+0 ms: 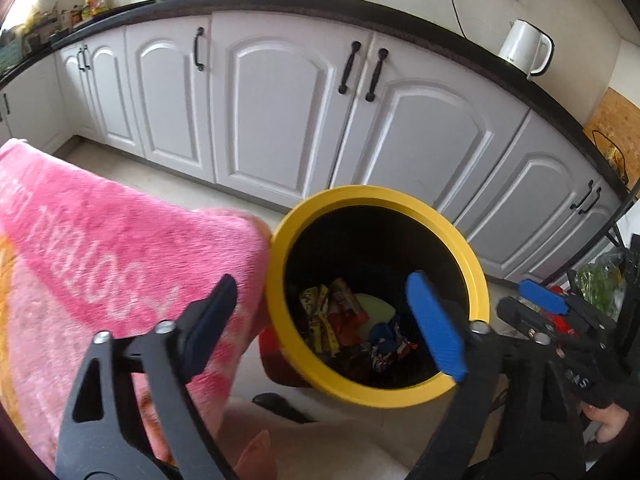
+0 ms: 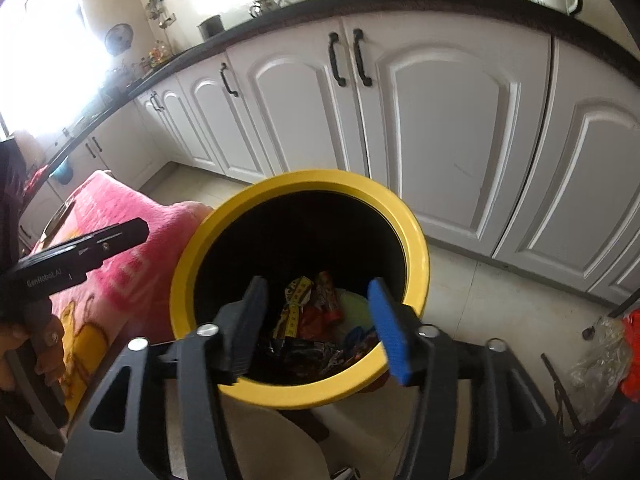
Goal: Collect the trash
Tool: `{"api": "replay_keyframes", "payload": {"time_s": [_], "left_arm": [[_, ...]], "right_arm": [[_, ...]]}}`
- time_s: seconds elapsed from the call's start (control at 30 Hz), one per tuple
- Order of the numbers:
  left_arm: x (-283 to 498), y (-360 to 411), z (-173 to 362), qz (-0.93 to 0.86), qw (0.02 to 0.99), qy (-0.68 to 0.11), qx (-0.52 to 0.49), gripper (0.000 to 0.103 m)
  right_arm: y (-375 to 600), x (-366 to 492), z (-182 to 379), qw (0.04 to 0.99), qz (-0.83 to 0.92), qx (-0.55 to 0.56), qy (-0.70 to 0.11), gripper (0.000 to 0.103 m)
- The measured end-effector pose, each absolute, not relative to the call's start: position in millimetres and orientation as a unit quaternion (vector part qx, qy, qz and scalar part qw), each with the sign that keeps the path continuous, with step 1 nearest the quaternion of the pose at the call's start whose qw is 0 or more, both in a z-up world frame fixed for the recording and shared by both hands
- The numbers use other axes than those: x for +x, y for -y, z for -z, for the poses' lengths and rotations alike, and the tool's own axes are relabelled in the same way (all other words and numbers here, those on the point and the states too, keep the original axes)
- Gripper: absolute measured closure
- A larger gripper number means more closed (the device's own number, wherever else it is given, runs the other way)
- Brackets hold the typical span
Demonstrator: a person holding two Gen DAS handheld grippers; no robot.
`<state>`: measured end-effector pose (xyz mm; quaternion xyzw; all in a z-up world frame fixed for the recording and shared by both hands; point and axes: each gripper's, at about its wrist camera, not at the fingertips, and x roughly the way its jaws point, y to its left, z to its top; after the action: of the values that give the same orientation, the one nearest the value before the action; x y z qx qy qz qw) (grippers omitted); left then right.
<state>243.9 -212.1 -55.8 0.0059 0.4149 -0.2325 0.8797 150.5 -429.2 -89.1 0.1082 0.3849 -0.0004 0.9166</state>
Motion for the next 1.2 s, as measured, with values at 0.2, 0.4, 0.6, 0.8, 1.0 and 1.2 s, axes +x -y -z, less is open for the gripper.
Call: {"api": "replay_keyframes", "payload": {"time_s": [0.2,0.4,0.6,0.8,1.0,1.2], "left_arm": [[229,179,39,0.201,0.893,-0.402,-0.003,0.011],[206,143,22,0.161,0.91,-0.383,-0.015,0.011],[177,112,9,0.13,0.924,-0.359,-0.008,0.011],[146,91,1,0.11,0.939,-0.327,0.002,0.011],[108,76,-8,0.085,0.961,-0.262,0.015,0.011],[75,62,-10,0.08,0.974,-0.211,0.016,0.011]], "right_arm": [[406,127,71,0.931,0.017,0.085,-0.353,0.014],[375,104,48,0.946,0.019,0.063,-0.317,0.006],[344,89,34,0.955,0.01,0.046,-0.292,0.006],[322,70,18,0.97,0.01,0.022,-0.243,0.006],[312,52,10,0.976,0.014,0.035,-0.212,0.006],[295,26,9,0.983,0.033,0.037,-0.175,0.006]]}}
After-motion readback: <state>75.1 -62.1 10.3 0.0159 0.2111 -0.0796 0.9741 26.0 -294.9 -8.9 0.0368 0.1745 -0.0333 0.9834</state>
